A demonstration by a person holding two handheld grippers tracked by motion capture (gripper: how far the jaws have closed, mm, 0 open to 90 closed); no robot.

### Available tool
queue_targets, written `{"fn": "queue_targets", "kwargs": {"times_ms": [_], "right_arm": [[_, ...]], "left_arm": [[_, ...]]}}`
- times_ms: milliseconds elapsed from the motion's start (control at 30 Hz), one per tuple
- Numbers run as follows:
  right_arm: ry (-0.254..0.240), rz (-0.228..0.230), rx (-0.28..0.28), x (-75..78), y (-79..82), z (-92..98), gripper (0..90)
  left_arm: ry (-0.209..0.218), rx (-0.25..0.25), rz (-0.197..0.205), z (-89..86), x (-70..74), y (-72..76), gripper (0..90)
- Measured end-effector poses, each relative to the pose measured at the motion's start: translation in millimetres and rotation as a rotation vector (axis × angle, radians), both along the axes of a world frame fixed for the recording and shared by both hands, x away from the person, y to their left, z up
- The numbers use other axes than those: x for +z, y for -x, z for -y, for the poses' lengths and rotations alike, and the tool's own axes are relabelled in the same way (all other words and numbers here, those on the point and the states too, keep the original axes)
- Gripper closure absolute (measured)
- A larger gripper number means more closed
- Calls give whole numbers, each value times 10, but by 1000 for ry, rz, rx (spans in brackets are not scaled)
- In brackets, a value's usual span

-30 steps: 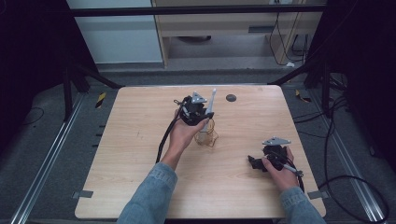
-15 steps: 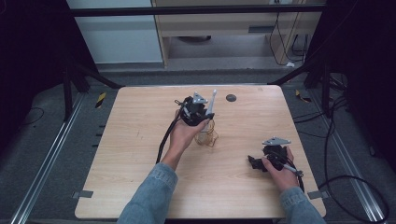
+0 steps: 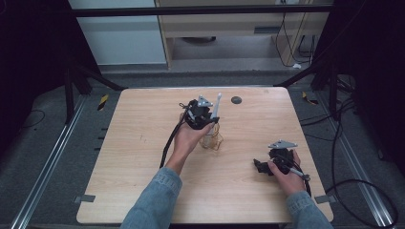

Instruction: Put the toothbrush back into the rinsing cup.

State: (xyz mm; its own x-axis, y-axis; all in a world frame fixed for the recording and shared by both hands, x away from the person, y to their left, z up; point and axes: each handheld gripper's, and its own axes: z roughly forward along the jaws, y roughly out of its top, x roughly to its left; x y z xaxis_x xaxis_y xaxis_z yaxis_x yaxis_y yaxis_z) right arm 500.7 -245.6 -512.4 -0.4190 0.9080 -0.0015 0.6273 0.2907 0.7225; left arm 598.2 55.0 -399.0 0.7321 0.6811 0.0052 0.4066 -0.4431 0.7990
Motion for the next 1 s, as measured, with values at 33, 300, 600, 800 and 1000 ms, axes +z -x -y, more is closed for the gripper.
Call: {"fn": "queue_targets", "kwargs": {"times_ms": [33,300,600,800,1000], "right_arm": [[-2,-1,0,1,1,-1,4],[-7,-6,-2,4,3,-3,3],[-2,-1,0,1,1,-1,4],[1,1,0,-1,-1,0,3],[-8,-6,-2,4,3,-3,3]], "left_arm": [[-1,2,-1,-1,2,1,674],[-6,9,-4,-50,50,-12,675],[-18,15,-29,-26,35,-43,674],[-16,6,-27,-2,20,-65,673],[-12,13,-37,9,16,-94,671]]}}
